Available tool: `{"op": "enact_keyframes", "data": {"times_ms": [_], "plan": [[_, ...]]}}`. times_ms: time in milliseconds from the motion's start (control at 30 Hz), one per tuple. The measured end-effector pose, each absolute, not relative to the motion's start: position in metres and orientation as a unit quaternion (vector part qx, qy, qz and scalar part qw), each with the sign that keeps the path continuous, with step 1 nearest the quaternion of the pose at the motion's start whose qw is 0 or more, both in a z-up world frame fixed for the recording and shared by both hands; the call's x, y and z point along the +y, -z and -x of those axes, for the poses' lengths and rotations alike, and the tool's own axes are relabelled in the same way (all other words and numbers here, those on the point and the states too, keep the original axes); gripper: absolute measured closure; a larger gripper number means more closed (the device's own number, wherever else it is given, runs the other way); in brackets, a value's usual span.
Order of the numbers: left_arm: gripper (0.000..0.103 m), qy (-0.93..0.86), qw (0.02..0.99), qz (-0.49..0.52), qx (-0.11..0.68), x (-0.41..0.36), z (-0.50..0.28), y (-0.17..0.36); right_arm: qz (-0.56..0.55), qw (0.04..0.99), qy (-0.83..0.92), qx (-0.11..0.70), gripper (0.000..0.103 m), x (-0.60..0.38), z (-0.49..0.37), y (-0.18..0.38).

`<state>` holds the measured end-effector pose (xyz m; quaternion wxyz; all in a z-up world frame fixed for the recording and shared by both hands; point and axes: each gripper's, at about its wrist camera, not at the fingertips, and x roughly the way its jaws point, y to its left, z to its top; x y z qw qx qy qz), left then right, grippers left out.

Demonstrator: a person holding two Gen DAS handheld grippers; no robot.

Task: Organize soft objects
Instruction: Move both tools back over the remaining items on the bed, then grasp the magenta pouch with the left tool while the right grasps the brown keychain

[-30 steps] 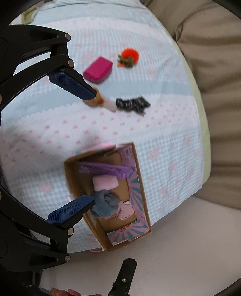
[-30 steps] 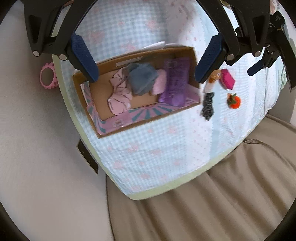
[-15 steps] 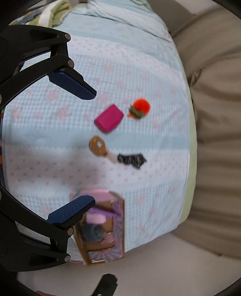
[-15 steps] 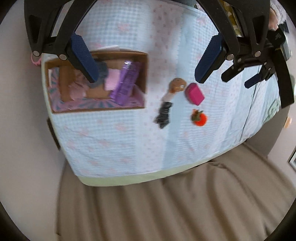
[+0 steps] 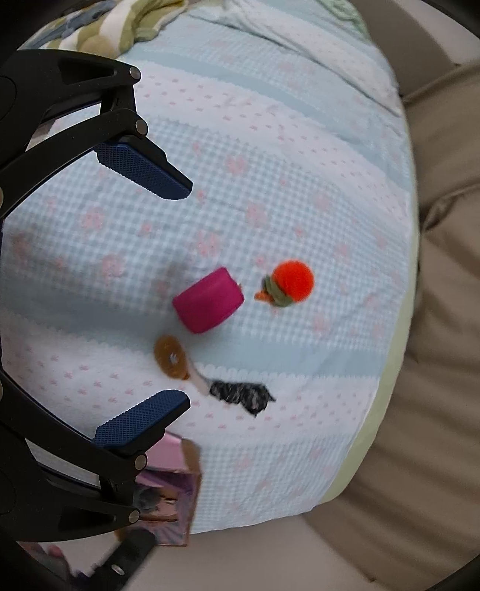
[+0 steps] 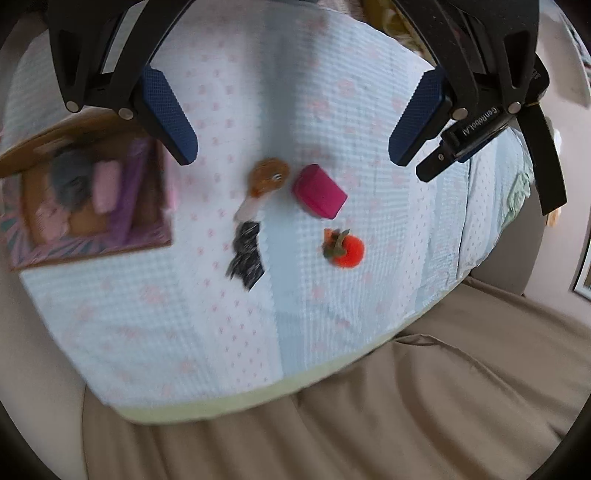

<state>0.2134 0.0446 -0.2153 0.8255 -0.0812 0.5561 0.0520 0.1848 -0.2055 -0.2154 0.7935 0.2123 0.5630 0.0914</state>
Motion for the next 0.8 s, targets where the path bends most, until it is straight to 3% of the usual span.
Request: {"op": "enact_keyframes", "data": {"times_ms": [400,700,800], "plan": [[0.0,-0.05,0.759,0.16,0.63,0.069,-0.276,0.327,-0.299,0.712,-0.049,0.633,0.0,-0.169,-0.232,0.342],[0.0,-0.061,0.707,0.183,0.68,0.061,-0.309,0.41,-0.31,0.669,-0.02,0.675,0.017,-0.165,-0.247,0.417],[0.0,-0.067,0.696,0.191,0.689,0.058,-0.316,0.431,-0.322,0.657,-0.013,0.682,0.018,-0.166,-0.251,0.434]]}}
